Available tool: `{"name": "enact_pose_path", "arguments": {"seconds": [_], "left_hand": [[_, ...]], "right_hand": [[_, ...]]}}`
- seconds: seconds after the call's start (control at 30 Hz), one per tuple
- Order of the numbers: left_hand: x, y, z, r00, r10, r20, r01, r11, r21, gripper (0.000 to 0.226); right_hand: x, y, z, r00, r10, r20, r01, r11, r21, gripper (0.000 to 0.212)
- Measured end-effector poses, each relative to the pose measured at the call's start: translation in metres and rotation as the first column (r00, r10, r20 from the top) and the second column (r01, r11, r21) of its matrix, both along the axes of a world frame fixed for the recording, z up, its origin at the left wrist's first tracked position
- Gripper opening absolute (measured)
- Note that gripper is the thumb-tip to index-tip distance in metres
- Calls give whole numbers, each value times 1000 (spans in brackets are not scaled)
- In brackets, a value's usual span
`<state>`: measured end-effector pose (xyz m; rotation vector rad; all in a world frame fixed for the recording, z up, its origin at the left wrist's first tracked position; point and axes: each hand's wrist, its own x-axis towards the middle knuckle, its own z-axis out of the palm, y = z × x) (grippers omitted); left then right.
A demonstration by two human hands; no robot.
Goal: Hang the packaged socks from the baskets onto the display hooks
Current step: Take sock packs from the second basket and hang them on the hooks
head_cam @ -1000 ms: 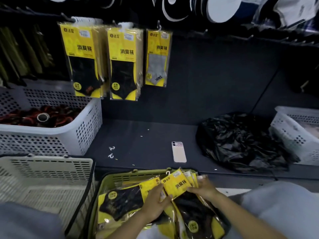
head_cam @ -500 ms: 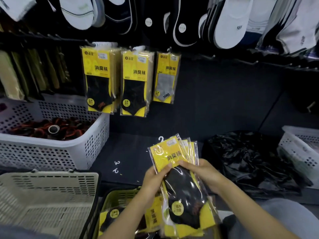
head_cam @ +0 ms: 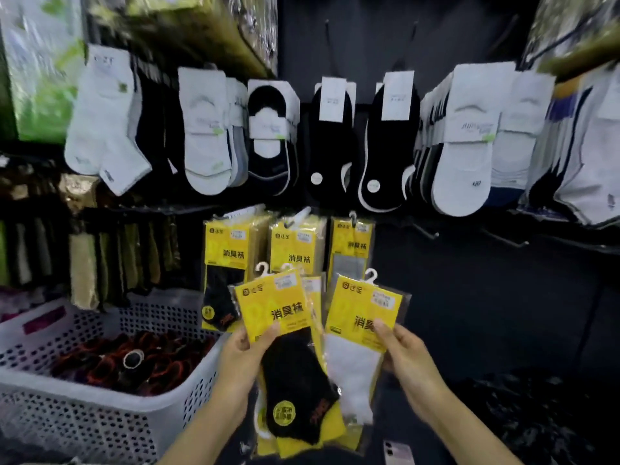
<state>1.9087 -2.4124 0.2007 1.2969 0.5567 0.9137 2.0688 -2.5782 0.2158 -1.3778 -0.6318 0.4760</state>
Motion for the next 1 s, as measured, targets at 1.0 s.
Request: {"name": "enact_pose_path", "arguments": {"seconds": [1.0], "left_hand": [[37,41,43,995,44,87,-51,996,72,21]], "right_hand": [[89,73,33,853,-500,-146,491,866,-94,20]]}}
